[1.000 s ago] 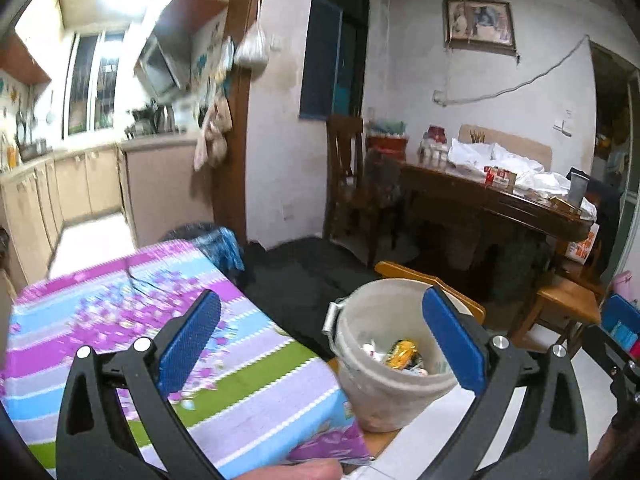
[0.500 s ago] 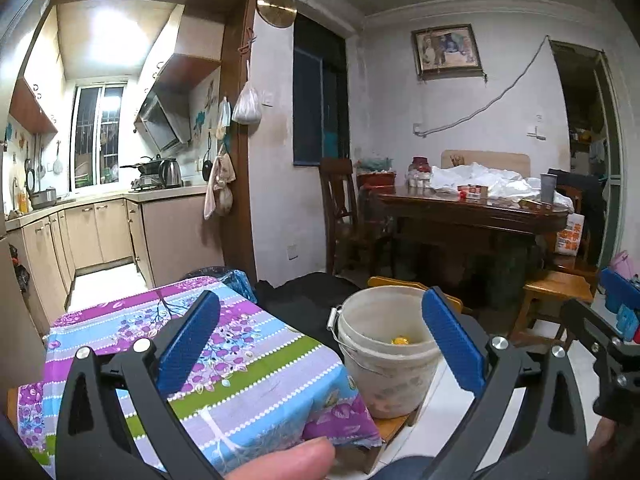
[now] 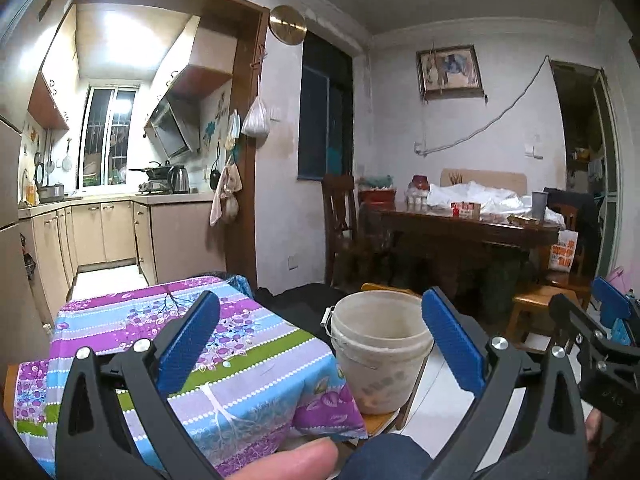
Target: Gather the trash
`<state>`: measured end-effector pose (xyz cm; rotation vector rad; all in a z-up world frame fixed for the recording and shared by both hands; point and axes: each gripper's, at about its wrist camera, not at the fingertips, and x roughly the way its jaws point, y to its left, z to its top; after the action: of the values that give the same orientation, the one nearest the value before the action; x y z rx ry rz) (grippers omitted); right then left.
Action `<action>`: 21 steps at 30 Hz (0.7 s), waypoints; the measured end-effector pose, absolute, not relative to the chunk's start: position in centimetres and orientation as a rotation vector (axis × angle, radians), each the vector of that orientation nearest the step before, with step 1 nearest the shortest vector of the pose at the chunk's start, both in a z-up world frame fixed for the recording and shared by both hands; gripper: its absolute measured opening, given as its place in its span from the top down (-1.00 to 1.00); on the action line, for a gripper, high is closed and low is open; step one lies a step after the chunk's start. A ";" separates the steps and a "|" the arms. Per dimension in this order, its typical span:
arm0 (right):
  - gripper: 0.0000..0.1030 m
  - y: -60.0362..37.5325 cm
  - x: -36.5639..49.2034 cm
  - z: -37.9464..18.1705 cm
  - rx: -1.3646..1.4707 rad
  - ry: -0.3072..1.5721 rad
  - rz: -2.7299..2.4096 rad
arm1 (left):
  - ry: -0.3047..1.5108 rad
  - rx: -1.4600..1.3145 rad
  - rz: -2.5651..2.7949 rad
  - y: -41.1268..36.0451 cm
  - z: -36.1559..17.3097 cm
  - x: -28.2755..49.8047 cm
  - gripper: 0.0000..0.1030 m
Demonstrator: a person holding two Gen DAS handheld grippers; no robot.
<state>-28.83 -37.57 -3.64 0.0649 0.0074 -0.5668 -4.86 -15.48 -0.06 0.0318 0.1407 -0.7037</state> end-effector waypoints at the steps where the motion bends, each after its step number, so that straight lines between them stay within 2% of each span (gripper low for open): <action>1: -0.91 -37.7 -28.6 -3.4 0.066 0.007 -0.560 | 0.144 0.033 -0.708 -15.4 -0.1 -4.9 -0.89; 21: -0.91 -37.3 -25.3 -2.9 0.059 0.108 -0.455 | 0.211 0.031 -0.658 -15.0 -0.3 -3.9 -0.89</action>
<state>-25.35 -37.25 -2.91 0.0588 0.1081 -0.4550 -3.90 -14.98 -0.25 0.0314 0.2115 -0.6583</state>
